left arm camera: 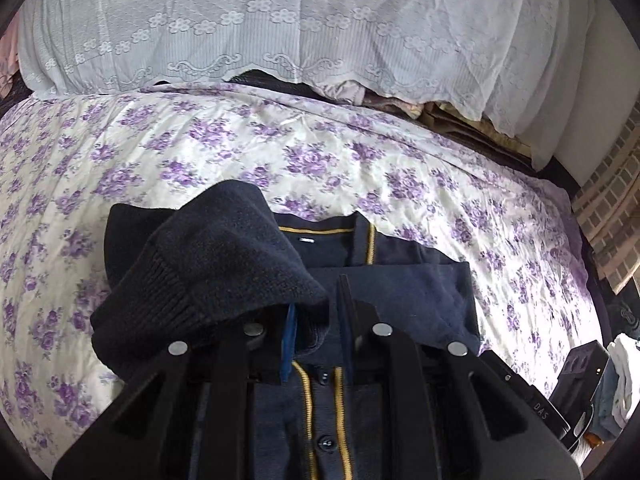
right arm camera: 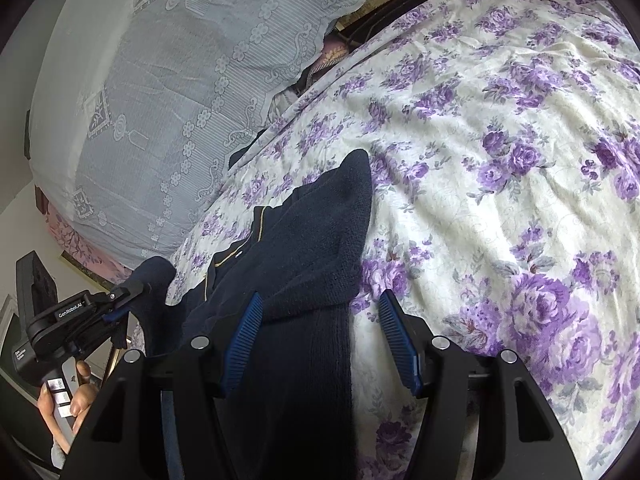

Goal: Fold small clothes

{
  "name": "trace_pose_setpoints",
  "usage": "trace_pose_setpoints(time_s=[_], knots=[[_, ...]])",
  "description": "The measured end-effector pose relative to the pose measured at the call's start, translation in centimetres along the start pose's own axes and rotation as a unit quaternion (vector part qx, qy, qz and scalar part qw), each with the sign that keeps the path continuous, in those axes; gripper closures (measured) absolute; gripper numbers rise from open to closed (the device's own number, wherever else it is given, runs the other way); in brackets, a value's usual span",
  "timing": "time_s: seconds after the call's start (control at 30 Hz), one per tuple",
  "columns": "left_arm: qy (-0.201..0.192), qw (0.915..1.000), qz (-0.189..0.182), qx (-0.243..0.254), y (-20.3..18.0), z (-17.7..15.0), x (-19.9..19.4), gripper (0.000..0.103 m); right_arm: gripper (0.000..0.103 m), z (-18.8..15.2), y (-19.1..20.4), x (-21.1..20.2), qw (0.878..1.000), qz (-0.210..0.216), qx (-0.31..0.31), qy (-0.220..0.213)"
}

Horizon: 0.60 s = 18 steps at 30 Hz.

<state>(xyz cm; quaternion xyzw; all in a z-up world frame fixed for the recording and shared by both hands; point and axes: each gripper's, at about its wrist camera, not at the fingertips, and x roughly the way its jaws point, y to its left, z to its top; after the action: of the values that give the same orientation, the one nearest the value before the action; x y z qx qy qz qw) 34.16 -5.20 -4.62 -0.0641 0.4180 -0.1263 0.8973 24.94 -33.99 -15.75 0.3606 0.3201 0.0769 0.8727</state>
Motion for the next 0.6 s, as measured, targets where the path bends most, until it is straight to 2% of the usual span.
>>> trace_pose_setpoints(time_s=[0.13, 0.3, 0.43, 0.5, 0.6], knots=[[0.031, 0.999, -0.002, 0.032, -2.9, -1.3, 3.1, 0.086, 0.042, 0.0, 0.0, 0.0, 1.0, 0.001, 0.001, 0.0], [0.083, 0.9953, 0.006, 0.049, -4.0, -3.5, 7.2, 0.085, 0.042, 0.0, -0.1, 0.1, 1.0, 0.003, 0.004, 0.0], [0.081, 0.9953, 0.001, 0.053, -3.8, -4.4, 7.2, 0.081, 0.042, 0.0, -0.1, 0.1, 1.0, 0.003, 0.004, 0.0], [0.074, 0.996, -0.009, 0.049, -3.3, -4.2, 6.0, 0.066, 0.042, 0.1, -0.1, 0.1, 1.0, 0.003, 0.003, 0.0], [0.043, 0.9974, -0.004, 0.057, -2.2, -3.8, 3.3, 0.051, 0.042, 0.2, 0.1, -0.1, 1.0, 0.003, -0.002, -0.004]])
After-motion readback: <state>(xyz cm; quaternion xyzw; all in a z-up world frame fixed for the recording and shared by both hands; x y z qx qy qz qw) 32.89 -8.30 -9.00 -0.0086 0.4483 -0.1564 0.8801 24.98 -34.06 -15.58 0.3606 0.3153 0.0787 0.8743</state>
